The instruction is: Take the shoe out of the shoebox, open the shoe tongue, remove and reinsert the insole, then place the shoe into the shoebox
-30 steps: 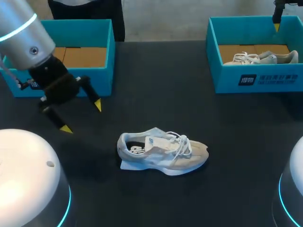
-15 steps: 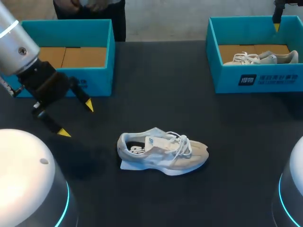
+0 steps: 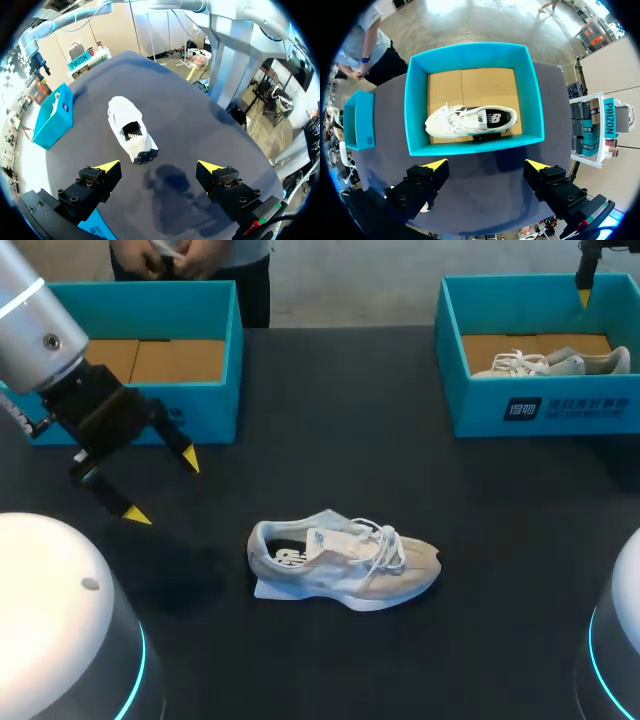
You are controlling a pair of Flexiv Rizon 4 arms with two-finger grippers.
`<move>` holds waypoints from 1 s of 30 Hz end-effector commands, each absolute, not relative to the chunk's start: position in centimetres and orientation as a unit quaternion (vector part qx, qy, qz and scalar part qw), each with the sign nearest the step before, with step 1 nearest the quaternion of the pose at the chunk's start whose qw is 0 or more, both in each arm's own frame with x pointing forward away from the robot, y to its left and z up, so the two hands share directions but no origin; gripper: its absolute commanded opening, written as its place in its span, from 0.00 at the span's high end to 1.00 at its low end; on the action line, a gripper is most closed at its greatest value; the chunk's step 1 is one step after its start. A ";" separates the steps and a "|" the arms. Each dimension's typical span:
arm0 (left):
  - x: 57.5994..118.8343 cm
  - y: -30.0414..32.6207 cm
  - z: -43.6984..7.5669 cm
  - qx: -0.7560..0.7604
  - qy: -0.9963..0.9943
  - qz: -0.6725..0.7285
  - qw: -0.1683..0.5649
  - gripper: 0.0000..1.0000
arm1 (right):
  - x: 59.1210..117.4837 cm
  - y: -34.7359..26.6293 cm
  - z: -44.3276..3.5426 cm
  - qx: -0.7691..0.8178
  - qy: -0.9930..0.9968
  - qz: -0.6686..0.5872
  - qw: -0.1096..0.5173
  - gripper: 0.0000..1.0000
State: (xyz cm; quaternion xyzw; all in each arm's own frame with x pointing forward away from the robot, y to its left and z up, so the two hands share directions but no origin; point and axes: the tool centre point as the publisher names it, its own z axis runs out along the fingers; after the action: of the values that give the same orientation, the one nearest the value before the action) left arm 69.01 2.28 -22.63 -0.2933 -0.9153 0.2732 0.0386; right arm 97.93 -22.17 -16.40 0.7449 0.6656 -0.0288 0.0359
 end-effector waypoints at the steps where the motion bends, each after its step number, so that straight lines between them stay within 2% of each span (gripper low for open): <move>1: 69.0 2.3 -22.7 -0.293 -0.916 0.272 0.039 0.00 | 97.9 -22.2 -16.4 0.745 0.665 -0.029 0.037 0.00; 2: 69.0 2.3 -22.7 -0.293 -0.916 0.272 0.039 0.00 | 97.9 -22.2 -16.4 0.745 0.665 -0.029 0.037 0.00; 4: 69.6 3.8 -24.2 -0.155 -0.919 0.352 0.091 0.00 | 97.9 -22.2 -16.4 0.745 0.665 -0.029 0.037 0.00; 9: 70.4 4.4 -25.1 -0.070 -0.908 0.394 0.122 0.00 | 97.9 -22.2 -16.4 0.745 0.665 -0.029 0.037 0.00; 21: 70.1 3.9 -27.2 -0.002 -0.878 0.448 0.170 0.00 | 97.9 -22.2 -16.4 0.745 0.665 -0.029 0.037 0.00; 30: 69.5 3.2 -29.7 -0.004 -0.848 0.507 0.156 0.00 | 97.9 -22.2 -16.4 0.745 0.665 -0.029 0.037 0.00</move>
State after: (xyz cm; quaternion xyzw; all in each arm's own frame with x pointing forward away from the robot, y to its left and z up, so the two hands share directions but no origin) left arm 69.71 3.34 -28.60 -0.0141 -0.8725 0.4623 0.1574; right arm 97.93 -22.18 -16.40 0.7450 0.6655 -0.0288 0.0360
